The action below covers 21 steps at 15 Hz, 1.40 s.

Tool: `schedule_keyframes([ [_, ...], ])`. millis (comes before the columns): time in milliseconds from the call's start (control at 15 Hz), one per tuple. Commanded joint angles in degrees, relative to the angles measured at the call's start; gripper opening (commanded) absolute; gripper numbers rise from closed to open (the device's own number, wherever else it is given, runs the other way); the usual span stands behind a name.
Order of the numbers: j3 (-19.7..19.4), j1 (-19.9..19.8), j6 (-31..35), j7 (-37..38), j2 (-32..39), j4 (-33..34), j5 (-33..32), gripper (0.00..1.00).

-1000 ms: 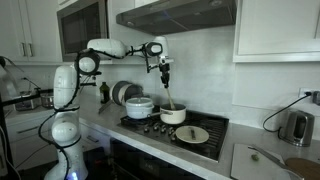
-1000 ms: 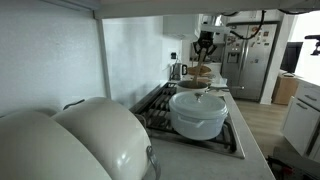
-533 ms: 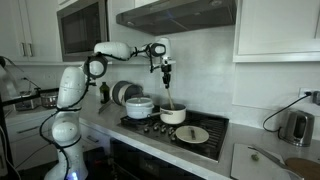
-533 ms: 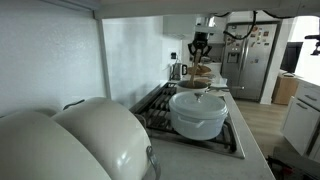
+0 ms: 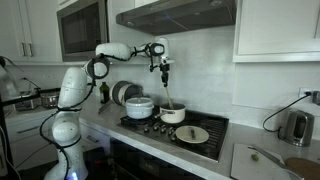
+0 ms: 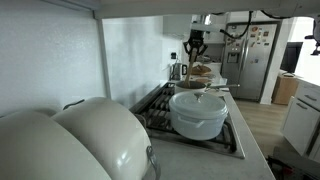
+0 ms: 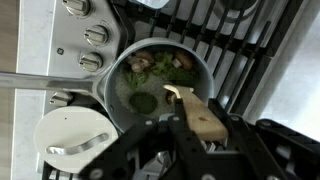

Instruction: Use the wooden spatula to stir the contents of the pot

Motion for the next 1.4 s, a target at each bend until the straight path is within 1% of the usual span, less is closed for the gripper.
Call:
schedule_keyframes([
  [0, 1.49, 0.67, -1.91, -1.98, -1.79, -1.16, 1.88, 0.07],
  [333, 1.64, 0.32, -3.03, -4.12, -3.59, -2.41, 1.09, 0.07],
  [600, 0.96, -0.95, -4.19, -5.18, -5.26, -3.53, 1.17, 0.07],
  [733, 0.77, -1.96, -5.76, -5.39, -5.81, -3.91, 2.12, 0.07],
  [1000, 0.10, -3.54, -8.18, -5.87, -7.48, -5.58, 1.13, 0.07],
  [1200, -0.61, -4.48, -8.85, -6.16, -8.71, -6.70, 0.95, 0.07],
  [1333, -0.68, -5.01, -8.06, -6.98, -9.11, -6.97, 1.08, 0.07],
])
